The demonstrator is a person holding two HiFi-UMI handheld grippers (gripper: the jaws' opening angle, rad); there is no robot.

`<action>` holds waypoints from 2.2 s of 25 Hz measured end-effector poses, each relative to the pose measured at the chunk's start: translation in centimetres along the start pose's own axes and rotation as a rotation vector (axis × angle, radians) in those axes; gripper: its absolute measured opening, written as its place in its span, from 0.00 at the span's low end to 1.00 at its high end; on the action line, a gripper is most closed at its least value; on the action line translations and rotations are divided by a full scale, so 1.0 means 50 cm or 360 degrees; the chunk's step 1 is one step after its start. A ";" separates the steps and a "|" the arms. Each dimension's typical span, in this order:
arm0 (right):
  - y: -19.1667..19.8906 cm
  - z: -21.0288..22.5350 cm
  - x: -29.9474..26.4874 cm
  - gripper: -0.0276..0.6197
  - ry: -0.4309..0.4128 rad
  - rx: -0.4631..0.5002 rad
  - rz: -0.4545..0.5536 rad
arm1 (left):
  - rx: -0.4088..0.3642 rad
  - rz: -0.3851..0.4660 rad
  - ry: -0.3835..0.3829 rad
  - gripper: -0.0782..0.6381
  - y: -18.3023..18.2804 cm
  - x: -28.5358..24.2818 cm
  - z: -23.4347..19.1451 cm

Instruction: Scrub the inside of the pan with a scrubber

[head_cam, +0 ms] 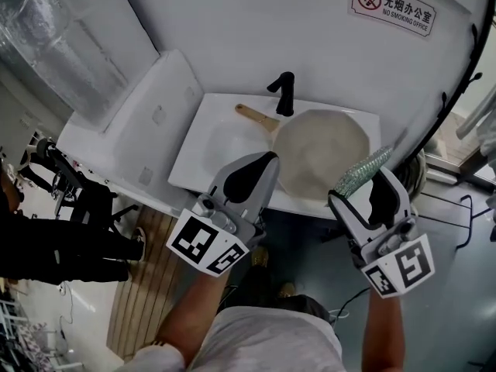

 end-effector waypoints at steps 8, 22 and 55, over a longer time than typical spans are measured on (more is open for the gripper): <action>0.023 0.035 -0.086 0.57 0.0058 0.0009 -0.0029 | 0.0016 -0.0018 0.0039 0.13 0.027 -0.039 -0.093; 0.066 0.075 -0.238 0.57 0.0213 0.0005 -0.0088 | 0.0032 -0.0086 0.0164 0.13 0.069 -0.096 -0.260; 0.394 0.196 -0.384 0.57 0.0624 -0.0183 -0.1133 | -0.0560 -0.1058 0.0705 0.35 0.398 -0.132 -0.469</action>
Point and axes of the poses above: the fingertips, and each gripper's own axes: x backward along the fingers, z to its right, y out of its underside, the point moved 2 cm from there along x, backward along the fingers, and after that the axes turned 8 degrees about y, right-handed, at the moved point
